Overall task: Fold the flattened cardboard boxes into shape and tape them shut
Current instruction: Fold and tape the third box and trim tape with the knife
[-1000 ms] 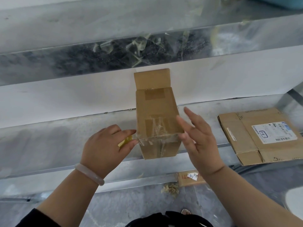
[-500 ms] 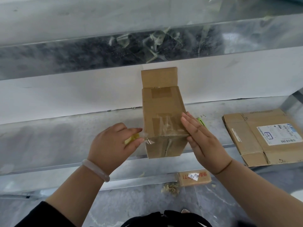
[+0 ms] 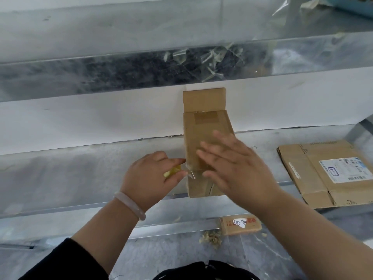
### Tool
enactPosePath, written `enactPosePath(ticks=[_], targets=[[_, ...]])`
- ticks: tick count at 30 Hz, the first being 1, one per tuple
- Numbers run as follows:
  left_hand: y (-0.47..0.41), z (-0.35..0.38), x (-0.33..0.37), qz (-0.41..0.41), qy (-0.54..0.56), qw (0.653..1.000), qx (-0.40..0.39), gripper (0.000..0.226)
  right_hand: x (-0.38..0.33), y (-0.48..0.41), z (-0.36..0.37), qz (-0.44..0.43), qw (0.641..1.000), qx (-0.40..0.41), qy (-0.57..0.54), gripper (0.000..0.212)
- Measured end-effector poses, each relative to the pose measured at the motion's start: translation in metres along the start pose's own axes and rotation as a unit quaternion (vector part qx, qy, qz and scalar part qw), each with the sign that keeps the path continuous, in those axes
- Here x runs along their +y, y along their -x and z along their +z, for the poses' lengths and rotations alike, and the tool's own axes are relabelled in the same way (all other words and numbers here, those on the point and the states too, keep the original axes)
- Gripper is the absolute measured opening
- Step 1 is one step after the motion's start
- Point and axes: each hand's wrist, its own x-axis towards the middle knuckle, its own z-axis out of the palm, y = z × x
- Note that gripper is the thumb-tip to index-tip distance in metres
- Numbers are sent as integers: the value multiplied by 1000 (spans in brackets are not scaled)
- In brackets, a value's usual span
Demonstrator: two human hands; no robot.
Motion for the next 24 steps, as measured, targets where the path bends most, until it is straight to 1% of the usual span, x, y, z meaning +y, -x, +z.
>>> enactPosePath(ticks=[3, 7, 9, 12, 15, 17, 21, 24], targets=[[-1, 0, -2, 7, -12, 1000, -5, 42, -14, -11, 24, -17, 999, 0, -41, 46], [-2, -4, -8, 25, 9, 1000, -4, 45, -11, -6, 41, -22, 997, 75, -27, 37], [-4, -8, -12, 52, 14, 999, 0, 45, -11, -5, 41, -29, 995, 91, -23, 35], [-2, -12, -17, 95, 13, 995, 18, 48, -11, -6, 43, -29, 995, 90, -24, 34], [0, -13, -19, 104, 33, 993, 36, 49, -11, -4, 43, -27, 995, 95, -31, 34], [1, -12, -22, 127, 34, 990, 44, 49, -11, -4, 42, -30, 995, 94, -32, 34], [0, -10, -32, 177, -9, 982, 71, 50, -10, -5, 41, -30, 995, 89, -30, 35], [2, -6, -40, 190, -40, 979, 65, 53, -10, -5, 41, -28, 995, 89, -31, 35]])
